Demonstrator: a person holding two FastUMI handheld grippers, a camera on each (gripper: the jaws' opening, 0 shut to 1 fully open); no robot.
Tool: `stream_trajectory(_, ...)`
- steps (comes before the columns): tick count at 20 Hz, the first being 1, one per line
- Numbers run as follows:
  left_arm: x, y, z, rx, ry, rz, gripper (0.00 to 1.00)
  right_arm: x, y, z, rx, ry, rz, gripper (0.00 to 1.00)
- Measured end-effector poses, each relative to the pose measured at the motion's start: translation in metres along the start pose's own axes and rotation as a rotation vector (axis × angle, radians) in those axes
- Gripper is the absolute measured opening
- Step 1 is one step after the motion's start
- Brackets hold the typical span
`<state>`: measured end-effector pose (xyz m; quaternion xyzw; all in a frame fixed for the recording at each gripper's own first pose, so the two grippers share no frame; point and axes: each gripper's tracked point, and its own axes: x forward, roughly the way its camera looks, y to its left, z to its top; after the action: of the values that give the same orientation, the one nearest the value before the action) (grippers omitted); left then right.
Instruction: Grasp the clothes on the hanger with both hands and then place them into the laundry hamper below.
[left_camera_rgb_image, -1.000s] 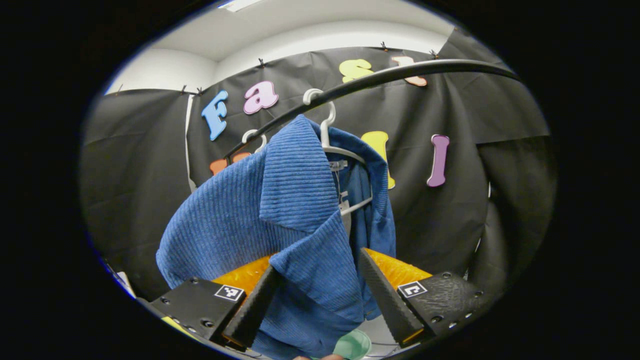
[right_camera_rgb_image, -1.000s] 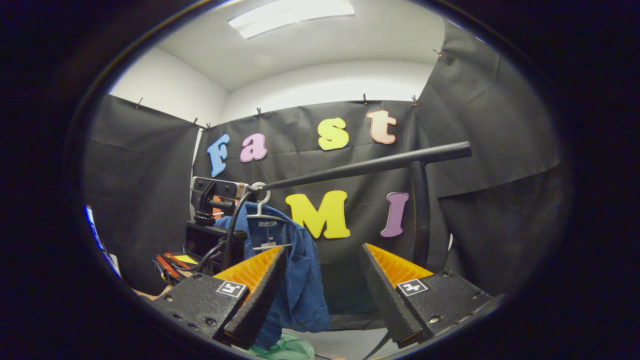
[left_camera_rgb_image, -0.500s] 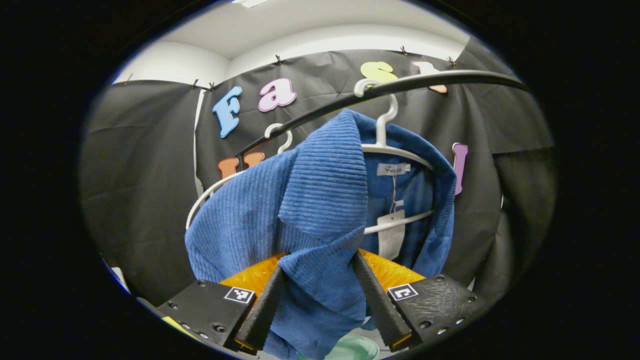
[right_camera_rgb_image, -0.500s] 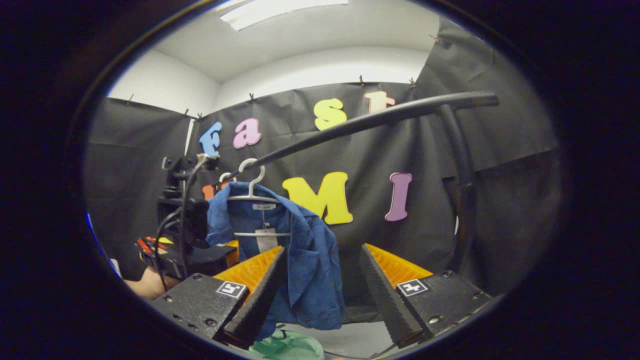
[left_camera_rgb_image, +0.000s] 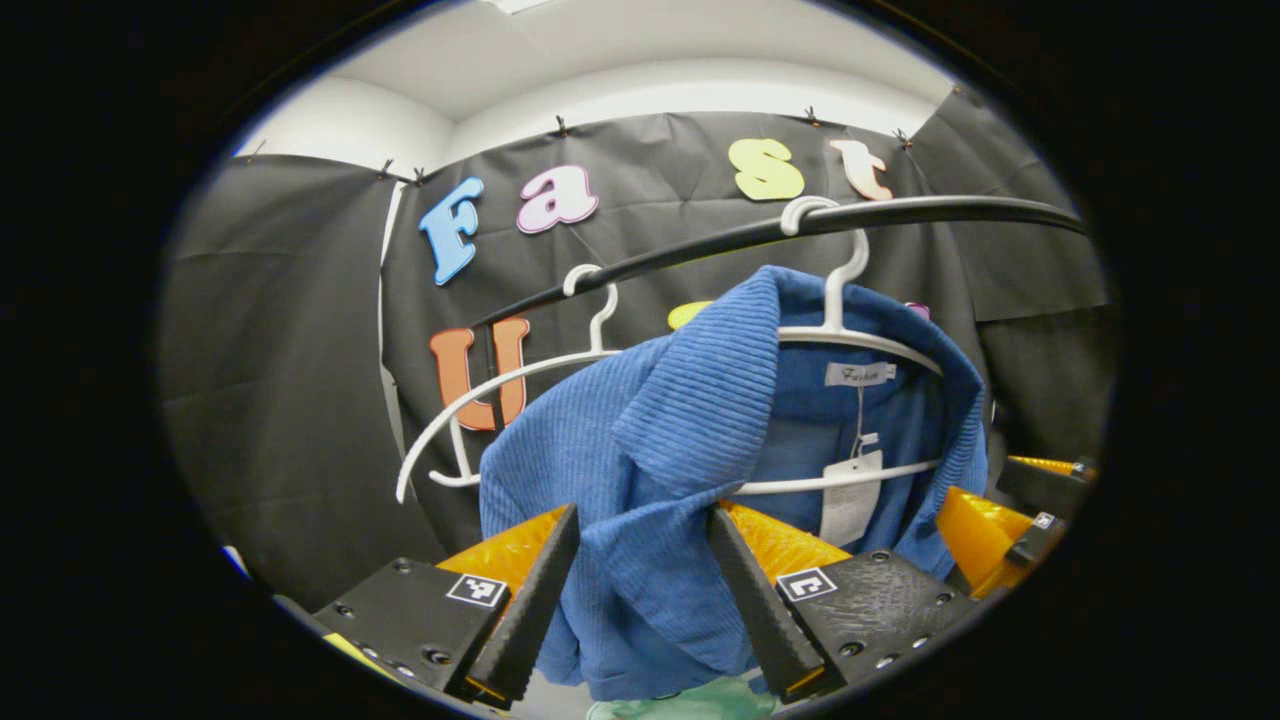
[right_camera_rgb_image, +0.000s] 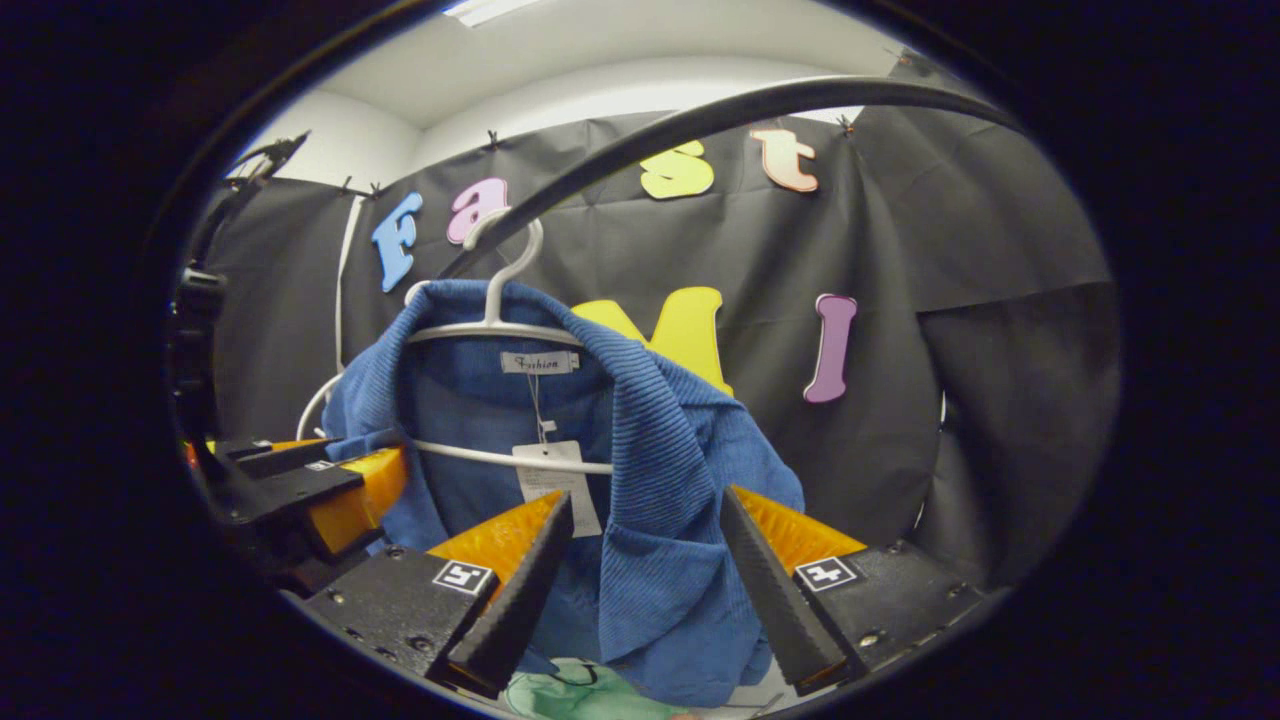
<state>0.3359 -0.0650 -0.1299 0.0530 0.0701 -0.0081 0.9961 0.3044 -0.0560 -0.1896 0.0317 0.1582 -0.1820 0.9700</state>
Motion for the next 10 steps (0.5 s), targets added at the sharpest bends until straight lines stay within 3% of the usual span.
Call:
stream_trajectory(4, 0.01, -0.005, -0.004, -0.02, 0.024, 0.003, 0.86, 0.021, -0.022, -0.002, 0.025, -0.008, -0.19, 0.94)
stream_trajectory(9, 0.024, -0.015, -0.008, 0.01, 0.034, 0.03, 0.9, 0.033, -0.038, -0.002, 0.006, -0.018, -0.24, 0.96)
stream_trajectory(10, 0.027, -0.017, -0.011, 0.011, 0.04, 0.035, 0.91, 0.035, -0.04, -0.002, -0.003, -0.02, -0.238, 0.93)
